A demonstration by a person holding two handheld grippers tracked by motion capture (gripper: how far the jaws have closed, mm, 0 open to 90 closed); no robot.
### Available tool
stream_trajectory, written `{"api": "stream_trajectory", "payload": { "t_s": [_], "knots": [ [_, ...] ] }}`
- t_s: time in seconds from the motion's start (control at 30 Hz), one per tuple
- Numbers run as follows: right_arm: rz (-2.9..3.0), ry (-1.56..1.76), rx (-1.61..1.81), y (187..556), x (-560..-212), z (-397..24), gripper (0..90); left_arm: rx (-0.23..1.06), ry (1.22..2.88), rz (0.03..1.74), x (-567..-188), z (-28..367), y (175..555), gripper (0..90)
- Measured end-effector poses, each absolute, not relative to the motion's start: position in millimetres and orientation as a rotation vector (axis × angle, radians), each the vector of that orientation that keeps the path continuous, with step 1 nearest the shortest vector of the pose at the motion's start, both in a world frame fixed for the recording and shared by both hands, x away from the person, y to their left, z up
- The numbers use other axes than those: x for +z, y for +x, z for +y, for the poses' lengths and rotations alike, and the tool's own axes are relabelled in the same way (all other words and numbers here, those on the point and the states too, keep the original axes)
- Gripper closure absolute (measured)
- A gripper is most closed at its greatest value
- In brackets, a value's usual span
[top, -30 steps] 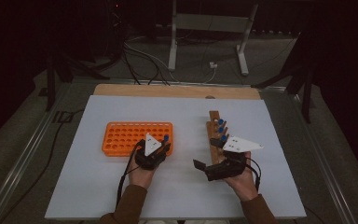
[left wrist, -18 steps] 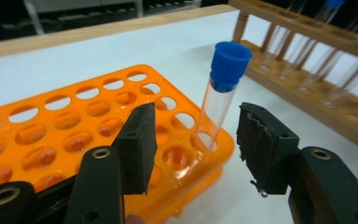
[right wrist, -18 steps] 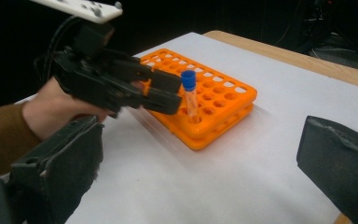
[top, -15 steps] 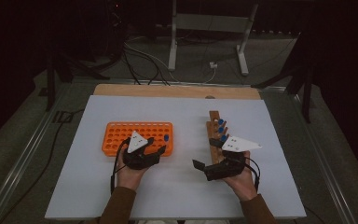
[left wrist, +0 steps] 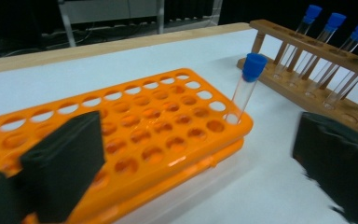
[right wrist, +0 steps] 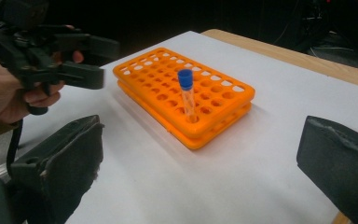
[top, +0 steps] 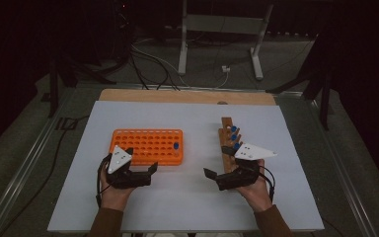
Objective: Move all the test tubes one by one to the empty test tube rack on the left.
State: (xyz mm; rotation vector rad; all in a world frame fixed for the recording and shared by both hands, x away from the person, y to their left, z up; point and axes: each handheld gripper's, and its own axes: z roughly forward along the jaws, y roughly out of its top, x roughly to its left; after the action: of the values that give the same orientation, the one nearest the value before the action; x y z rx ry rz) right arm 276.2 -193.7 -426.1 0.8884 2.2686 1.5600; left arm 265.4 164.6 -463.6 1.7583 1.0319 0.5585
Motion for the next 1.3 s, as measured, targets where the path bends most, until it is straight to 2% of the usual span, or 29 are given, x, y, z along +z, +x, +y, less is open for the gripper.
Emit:
{"api": "stream_trajectory", "payload": {
  "t_s": [0.3, 0.9, 1.13, 1.3],
  "knots": [
    [2.222, 0.899, 1.566, 278.5, -419.6, -201.7, 0.4, 0.595, 1.727, 1.049, -463.9, 182.5, 257.9, 0.8],
    [2.117, 1.023, 1.486, 293.5, -422.9, -242.2, 1.8, 0.693, 1.719, 1.056, -466.9, 183.1, 255.5, 1.3],
    [2.127, 1.055, 1.443, 295.5, -432.4, -250.1, 9.1, 0.683, 1.716, 1.066, -468.6, 185.6, 256.4, 1.3],
    [2.145, 1.105, 1.399, 299.2, -443.8, -255.1, 22.5, 0.681, 1.712, 1.065, -468.3, 185.5, 256.1, 1.3]
  ]
}}
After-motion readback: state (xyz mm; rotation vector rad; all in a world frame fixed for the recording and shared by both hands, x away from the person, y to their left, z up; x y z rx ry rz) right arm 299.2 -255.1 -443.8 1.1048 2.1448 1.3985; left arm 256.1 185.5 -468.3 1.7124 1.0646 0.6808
